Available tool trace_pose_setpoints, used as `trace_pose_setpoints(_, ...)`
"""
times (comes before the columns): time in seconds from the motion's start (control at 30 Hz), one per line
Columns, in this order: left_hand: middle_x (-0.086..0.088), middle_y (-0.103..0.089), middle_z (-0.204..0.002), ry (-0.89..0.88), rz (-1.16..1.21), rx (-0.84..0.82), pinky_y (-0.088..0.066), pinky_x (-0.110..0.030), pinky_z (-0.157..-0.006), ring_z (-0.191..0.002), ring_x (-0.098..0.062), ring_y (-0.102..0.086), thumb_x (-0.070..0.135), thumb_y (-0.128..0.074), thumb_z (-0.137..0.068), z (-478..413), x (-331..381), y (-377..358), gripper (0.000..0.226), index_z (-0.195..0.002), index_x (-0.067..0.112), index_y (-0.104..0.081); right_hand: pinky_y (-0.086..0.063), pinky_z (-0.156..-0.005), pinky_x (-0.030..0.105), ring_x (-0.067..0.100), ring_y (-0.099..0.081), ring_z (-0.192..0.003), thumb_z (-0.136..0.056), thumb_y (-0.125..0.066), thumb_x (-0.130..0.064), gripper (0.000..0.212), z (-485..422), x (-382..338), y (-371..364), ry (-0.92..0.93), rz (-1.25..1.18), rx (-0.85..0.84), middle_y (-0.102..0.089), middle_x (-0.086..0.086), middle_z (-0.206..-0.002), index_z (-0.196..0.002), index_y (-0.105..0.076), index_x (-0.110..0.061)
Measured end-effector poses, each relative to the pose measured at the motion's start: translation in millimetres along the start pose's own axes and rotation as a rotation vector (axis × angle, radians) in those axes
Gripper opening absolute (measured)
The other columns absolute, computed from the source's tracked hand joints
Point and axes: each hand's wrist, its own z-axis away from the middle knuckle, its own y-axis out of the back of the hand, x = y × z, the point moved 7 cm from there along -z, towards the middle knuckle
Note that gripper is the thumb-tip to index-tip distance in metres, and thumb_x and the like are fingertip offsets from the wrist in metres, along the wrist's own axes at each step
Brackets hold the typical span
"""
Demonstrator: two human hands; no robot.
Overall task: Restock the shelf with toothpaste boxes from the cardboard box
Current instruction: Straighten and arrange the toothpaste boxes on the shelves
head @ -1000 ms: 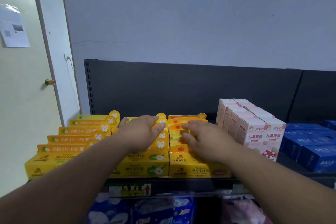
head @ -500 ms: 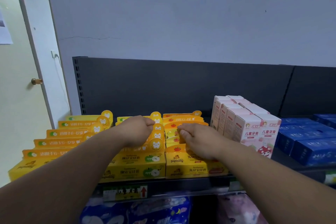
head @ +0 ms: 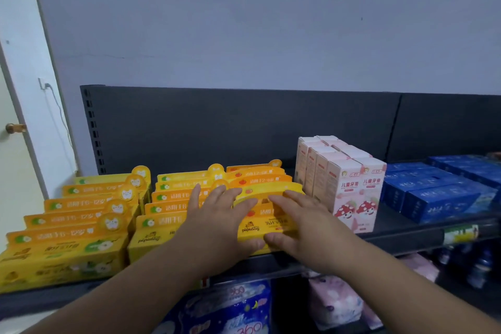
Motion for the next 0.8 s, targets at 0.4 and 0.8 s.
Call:
trace_pose_setpoints(0.4,0.001,-0.026,-0.156,-0.078,-0.141,0.099,0.024,-0.053,-0.105,-0.148,-0.024,-0.009,0.076,-0.002,-0.064,5,13,-2,0.099,-0.152,0.032,-0.013,-0.011,-0.122,0.042,0.019,0.000,-0.150,-0.094,-0.055,-0.049,0.076,2,2,-6,0.024,-0.012,0.009,-0.002,-0.011,-0.163,-0.151,-0.004,-0.048)
trace_pose_setpoints(0.8,0.009,-0.003,-0.161,0.036,0.046,0.150,0.017,-0.048,-0.115,-0.148,-0.013,0.004,0.079,-0.009,-0.074,-8,55,27,0.090,-0.152,0.035,-0.002,-0.023,-0.113,0.019,0.003,-0.030,-0.140,-0.088,-0.068,-0.037,0.065,24,27,109,0.169,-0.214,0.438,-0.033,-0.016,-0.154,-0.146,-0.037,-0.037)
